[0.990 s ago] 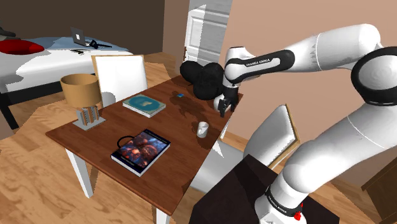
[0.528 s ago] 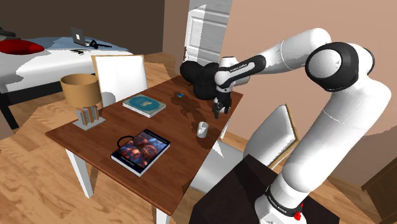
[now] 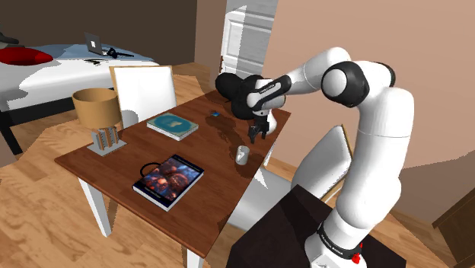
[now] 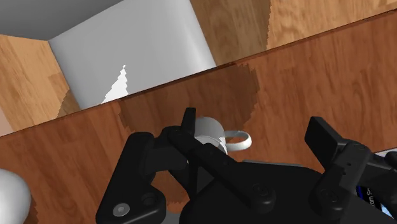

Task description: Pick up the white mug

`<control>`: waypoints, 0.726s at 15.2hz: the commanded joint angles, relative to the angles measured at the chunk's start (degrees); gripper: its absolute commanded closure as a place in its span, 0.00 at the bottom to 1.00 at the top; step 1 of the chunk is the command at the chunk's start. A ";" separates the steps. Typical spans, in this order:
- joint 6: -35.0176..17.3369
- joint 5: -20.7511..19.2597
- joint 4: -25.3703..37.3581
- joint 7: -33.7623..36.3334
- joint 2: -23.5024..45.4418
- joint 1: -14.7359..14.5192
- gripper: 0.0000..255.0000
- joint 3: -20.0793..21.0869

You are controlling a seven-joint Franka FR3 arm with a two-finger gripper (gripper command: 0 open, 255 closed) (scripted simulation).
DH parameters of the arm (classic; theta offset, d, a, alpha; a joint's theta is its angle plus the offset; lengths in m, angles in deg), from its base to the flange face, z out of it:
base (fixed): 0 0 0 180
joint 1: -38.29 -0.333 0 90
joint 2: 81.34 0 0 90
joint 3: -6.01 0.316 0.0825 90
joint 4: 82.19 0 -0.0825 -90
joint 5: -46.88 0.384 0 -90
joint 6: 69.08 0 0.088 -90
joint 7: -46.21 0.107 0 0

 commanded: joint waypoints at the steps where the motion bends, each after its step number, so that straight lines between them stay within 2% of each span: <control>1: -0.41 1.10 3.57 -0.96 4.34 0.82 0.00 0.16; 6: 0.67 3.48 15.69 -3.14 16.23 3.51 0.00 0.87; 11: 4.01 5.10 31.08 -4.40 29.08 6.39 0.00 1.77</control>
